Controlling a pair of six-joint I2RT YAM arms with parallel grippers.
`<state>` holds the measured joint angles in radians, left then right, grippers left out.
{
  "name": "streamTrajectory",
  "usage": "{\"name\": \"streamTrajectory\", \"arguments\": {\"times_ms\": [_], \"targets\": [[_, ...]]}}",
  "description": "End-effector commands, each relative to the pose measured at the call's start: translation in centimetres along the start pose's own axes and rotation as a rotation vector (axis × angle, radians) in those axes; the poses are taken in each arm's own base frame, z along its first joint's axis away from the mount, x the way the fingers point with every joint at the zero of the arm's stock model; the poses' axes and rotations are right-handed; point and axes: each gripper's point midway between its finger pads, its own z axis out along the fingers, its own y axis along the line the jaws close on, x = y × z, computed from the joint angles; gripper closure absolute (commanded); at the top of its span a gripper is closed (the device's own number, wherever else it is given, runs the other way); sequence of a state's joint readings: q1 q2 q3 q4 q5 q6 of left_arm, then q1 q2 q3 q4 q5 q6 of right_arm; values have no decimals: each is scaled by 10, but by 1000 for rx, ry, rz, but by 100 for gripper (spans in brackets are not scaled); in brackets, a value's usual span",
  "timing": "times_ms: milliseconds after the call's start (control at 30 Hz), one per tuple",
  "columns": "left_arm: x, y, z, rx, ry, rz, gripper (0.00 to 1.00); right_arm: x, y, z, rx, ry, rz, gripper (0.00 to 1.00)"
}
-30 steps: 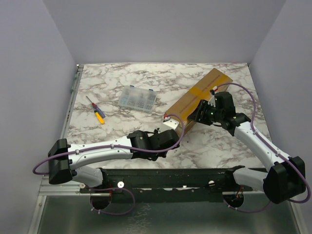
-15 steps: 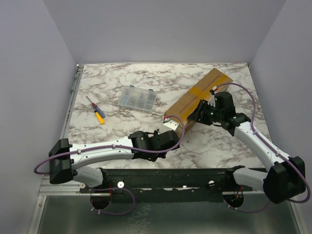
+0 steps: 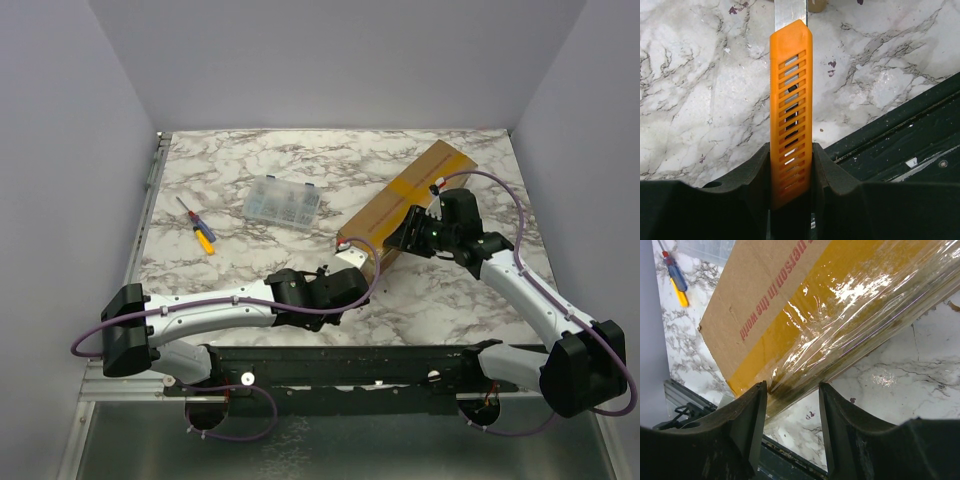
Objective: Unpack the express box
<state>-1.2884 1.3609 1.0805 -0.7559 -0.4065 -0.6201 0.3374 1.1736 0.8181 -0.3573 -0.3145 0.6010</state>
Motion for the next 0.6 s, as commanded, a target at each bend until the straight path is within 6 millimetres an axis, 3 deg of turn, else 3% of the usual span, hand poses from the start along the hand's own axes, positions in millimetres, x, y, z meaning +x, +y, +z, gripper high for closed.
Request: {"name": "streamTrajectory", "arguments": {"times_ms": [0,567], "targets": [[-10,-11,-1,45,-16,-2,100,7,1,2,-27,25,-20,50],[-15,-22,4,118,15,33,100,15,4,6,-67,50,-19,52]]}}
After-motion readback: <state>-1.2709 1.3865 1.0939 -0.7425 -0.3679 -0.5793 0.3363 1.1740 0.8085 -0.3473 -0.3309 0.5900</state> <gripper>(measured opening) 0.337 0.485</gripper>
